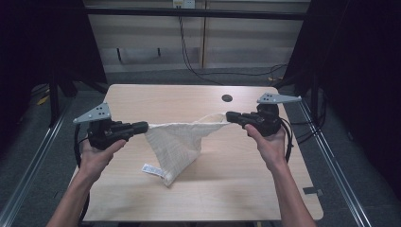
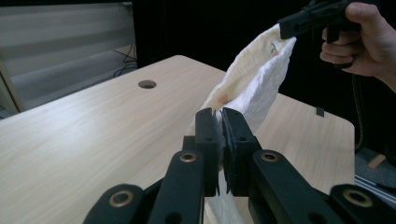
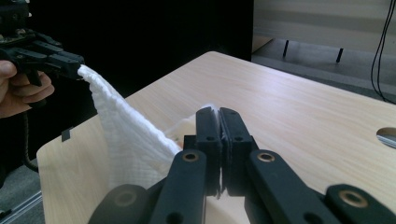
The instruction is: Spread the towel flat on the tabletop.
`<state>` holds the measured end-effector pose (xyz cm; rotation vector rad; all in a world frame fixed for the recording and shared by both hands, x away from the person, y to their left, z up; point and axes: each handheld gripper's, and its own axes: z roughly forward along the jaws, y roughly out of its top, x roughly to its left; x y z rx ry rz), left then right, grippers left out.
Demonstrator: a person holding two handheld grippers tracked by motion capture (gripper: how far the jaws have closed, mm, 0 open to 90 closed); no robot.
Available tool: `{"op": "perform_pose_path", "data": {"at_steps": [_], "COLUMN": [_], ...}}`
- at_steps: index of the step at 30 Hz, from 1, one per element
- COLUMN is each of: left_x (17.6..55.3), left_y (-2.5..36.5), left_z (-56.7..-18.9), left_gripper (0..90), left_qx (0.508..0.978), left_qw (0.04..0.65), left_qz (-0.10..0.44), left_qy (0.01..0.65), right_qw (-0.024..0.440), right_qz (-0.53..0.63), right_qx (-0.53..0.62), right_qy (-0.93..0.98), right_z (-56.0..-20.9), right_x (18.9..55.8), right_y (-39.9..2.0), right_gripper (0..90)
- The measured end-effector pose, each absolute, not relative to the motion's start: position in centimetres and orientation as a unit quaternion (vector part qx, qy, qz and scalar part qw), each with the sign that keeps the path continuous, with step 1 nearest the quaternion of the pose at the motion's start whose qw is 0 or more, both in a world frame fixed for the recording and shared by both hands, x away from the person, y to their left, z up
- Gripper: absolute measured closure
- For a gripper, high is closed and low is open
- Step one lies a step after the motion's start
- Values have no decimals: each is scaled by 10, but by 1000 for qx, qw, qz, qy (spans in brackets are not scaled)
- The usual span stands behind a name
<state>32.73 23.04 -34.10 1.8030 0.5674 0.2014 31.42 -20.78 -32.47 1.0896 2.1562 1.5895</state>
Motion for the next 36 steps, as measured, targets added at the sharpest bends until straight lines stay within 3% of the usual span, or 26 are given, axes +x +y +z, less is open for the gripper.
{"op": "perform_pose_path", "data": {"at_steps": [19, 36], "left_x": [359, 391], "left_y": [230, 214], "left_z": [-313, -293], "left_gripper": [860, 860], "left_qx": [769, 760], "left_qw": [574, 579], "left_qz": [110, 128], "left_qy": [260, 266], "right_qw": [142, 167], "right_qz": [557, 563], "right_qx": [380, 408], "right_qy": [725, 699], "right_z": [-297, -275], "right_x": [327, 365], "right_y": [-208, -221], "right_gripper": [879, 880]}}
